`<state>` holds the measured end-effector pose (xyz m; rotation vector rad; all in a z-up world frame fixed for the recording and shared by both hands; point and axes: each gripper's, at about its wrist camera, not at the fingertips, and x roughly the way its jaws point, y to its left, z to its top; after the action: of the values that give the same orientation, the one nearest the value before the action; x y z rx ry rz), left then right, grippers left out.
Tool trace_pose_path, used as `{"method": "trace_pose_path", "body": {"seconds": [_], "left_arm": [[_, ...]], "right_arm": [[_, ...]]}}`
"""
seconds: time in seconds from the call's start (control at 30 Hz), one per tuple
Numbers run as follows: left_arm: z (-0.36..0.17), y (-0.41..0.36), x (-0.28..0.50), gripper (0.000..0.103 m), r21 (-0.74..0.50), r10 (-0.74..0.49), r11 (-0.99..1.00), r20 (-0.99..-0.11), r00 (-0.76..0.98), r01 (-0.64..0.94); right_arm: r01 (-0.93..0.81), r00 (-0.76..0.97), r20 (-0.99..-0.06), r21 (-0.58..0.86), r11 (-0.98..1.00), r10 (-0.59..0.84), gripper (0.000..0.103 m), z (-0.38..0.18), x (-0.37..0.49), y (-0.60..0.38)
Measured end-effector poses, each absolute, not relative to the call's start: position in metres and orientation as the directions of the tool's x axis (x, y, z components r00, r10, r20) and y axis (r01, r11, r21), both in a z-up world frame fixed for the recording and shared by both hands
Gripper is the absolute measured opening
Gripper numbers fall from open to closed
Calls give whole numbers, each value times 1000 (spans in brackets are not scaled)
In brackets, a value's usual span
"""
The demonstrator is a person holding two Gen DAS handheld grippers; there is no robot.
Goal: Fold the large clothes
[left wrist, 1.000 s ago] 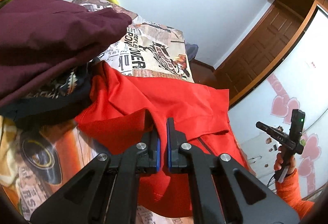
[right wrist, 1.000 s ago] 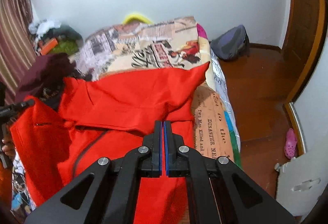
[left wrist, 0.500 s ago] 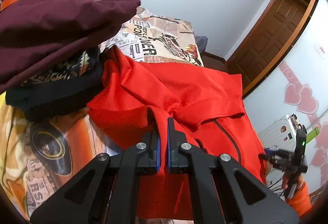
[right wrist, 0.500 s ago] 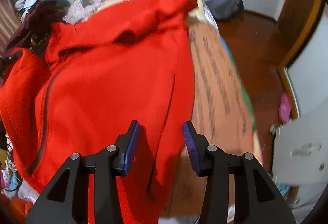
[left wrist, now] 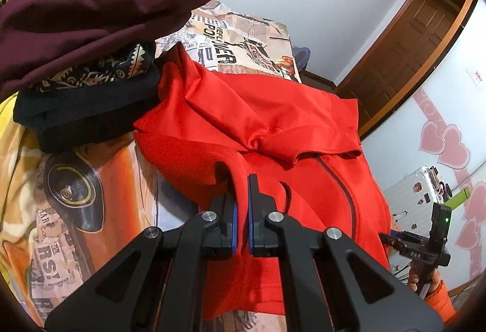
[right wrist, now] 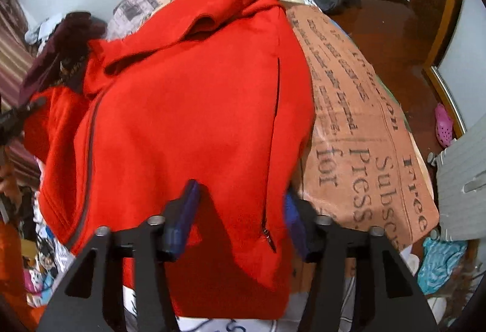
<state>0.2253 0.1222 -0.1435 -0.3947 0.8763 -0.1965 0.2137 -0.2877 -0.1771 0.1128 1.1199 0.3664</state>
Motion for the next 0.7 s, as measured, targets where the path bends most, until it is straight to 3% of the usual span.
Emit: {"method": "trace_pose_path", "body": {"seconds": [0.1, 0.47, 0.7], "left_arm": [[-136, 125, 222, 3, -419, -330, 908, -692, 643, 15], [-108, 124, 262, 3, -439, -340, 897, -629, 699, 42], [-96, 136, 332, 3, -298, -106, 949, -612, 784, -104]], "right_arm": [[-228, 379, -828, 350, 909, 414, 14, -171, 227, -287], [-360, 529, -718, 295, 885, 454, 12, -100, 303, -252], [-270, 632, -686, 243, 932, 361, 12, -80, 386, -253]]}}
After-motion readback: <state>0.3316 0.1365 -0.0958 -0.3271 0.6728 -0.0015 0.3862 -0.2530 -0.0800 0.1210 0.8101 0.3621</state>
